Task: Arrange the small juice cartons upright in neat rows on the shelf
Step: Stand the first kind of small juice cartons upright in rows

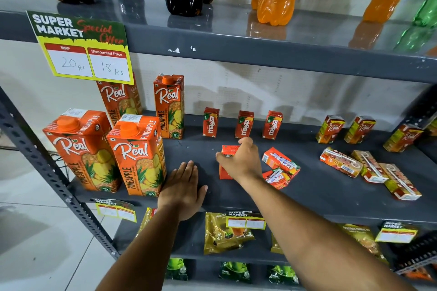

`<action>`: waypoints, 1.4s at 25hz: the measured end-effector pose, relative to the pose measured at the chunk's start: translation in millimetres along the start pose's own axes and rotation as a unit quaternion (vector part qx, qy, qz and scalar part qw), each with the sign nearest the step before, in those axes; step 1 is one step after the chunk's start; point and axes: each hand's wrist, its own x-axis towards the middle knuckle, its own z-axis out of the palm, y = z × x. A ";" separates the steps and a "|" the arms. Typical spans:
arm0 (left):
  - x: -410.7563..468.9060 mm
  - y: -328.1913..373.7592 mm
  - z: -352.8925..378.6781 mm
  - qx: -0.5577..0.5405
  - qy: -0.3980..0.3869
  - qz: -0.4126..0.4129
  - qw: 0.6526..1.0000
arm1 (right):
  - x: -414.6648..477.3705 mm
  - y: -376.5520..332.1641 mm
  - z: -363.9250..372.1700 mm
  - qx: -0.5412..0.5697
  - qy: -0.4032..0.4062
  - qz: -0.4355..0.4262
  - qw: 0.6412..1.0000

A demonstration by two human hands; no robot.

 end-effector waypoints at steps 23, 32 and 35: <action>1.5 -1.0 4.2 0.012 0.008 0.009 1.000 | 42.0 19.2 -105.6 -0.385 -0.363 -0.240 0.814; 1.5 0.0 3.4 0.011 -0.007 -0.003 1.000 | 10.6 66.8 -90.4 -0.333 -0.210 -0.159 0.905; 0.4 -0.3 3.3 0.005 0.000 -0.004 1.000 | 5.5 62.9 -78.1 -0.140 -0.073 -0.041 0.987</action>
